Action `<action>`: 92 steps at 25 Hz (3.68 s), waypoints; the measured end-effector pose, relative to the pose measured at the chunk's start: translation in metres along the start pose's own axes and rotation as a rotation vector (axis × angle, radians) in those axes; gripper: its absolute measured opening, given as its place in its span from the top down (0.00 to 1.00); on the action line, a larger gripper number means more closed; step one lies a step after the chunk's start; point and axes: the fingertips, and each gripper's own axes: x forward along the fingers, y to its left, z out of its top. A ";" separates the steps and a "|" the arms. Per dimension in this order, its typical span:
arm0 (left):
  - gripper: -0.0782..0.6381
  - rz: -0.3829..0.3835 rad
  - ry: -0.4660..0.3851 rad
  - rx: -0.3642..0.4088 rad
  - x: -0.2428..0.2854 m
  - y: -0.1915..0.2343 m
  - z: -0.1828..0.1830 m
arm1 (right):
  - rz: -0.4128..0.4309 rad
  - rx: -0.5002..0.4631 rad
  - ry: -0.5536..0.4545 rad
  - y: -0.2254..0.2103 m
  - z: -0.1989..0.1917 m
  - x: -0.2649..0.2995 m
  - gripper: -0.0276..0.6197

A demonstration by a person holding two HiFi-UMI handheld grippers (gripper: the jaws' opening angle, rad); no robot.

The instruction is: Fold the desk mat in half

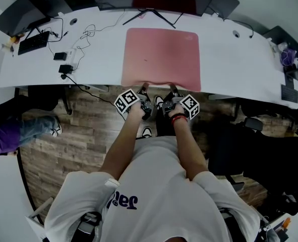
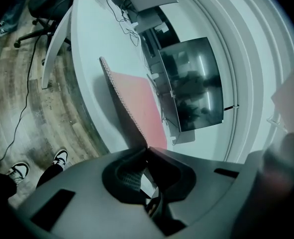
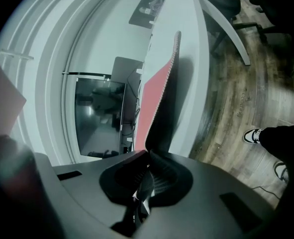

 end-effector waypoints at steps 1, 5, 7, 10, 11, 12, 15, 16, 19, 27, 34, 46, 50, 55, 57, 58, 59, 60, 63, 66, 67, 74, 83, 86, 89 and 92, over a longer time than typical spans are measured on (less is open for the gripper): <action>0.85 0.000 0.000 0.000 0.001 -0.001 0.002 | 0.001 -0.003 -0.001 0.003 0.001 0.003 0.91; 0.85 0.000 -0.001 0.002 0.008 -0.006 0.008 | 0.000 -0.012 -0.001 0.010 0.004 0.011 0.91; 0.85 0.000 -0.001 0.008 0.012 -0.008 0.011 | -0.004 -0.013 0.000 0.012 0.005 0.015 0.92; 0.85 0.001 -0.002 0.012 0.018 -0.010 0.016 | -0.008 -0.012 -0.003 0.014 0.008 0.021 0.91; 0.85 0.001 -0.001 0.013 0.020 -0.011 0.018 | -0.006 -0.013 -0.005 0.014 0.008 0.024 0.91; 0.85 0.000 0.000 0.012 0.021 -0.011 0.020 | -0.005 -0.014 -0.006 0.015 0.008 0.026 0.91; 0.85 0.001 0.002 0.010 0.026 -0.013 0.023 | -0.004 -0.014 -0.007 0.018 0.011 0.031 0.91; 0.85 0.001 0.002 0.010 0.028 -0.013 0.024 | -0.005 -0.013 -0.008 0.019 0.012 0.033 0.91; 0.85 0.004 0.006 0.012 0.035 -0.014 0.029 | -0.009 -0.007 -0.007 0.020 0.014 0.040 0.91; 0.85 0.017 0.008 0.002 0.052 -0.019 0.039 | -0.019 -0.018 -0.002 0.025 0.024 0.058 0.91; 0.85 0.016 0.001 -0.010 0.071 -0.023 0.052 | -0.024 -0.024 0.014 0.030 0.032 0.078 0.91; 0.85 0.016 -0.023 -0.019 0.093 -0.031 0.072 | -0.029 -0.030 0.033 0.043 0.044 0.107 0.92; 0.85 0.014 -0.035 -0.021 0.100 -0.035 0.077 | -0.030 -0.025 0.037 0.046 0.049 0.115 0.91; 0.85 0.015 -0.049 -0.019 0.109 -0.038 0.084 | -0.032 -0.017 0.044 0.050 0.053 0.126 0.91; 0.85 0.015 -0.054 -0.020 0.112 -0.039 0.087 | -0.030 -0.017 0.045 0.051 0.056 0.129 0.91; 0.85 0.015 -0.056 -0.020 0.114 -0.040 0.088 | -0.030 -0.016 0.046 0.052 0.057 0.131 0.91; 0.85 0.015 -0.059 -0.019 0.116 -0.042 0.089 | -0.029 -0.015 0.048 0.053 0.058 0.133 0.91; 0.85 0.015 -0.061 -0.018 0.118 -0.043 0.090 | -0.029 -0.014 0.048 0.054 0.060 0.135 0.91; 0.85 0.016 -0.066 -0.016 0.124 -0.045 0.093 | -0.028 -0.010 0.049 0.054 0.063 0.141 0.91; 0.85 0.018 -0.071 -0.014 0.130 -0.047 0.098 | -0.028 -0.003 0.052 0.055 0.067 0.149 0.91; 0.85 0.019 -0.073 -0.014 0.132 -0.047 0.099 | -0.027 -0.003 0.053 0.056 0.068 0.151 0.91; 0.85 0.024 -0.082 -0.012 0.145 -0.051 0.107 | -0.022 0.006 0.063 0.060 0.075 0.165 0.91; 0.85 0.024 -0.099 -0.012 0.163 -0.057 0.122 | -0.019 0.013 0.074 0.067 0.084 0.187 0.91; 0.85 0.025 -0.102 -0.016 0.171 -0.058 0.127 | -0.026 0.012 0.076 0.066 0.088 0.196 0.91; 0.85 0.023 -0.106 -0.020 0.178 -0.060 0.134 | -0.029 0.012 0.077 0.069 0.091 0.206 0.91; 0.85 0.021 -0.109 -0.020 0.186 -0.062 0.140 | -0.031 0.016 0.078 0.073 0.094 0.215 0.91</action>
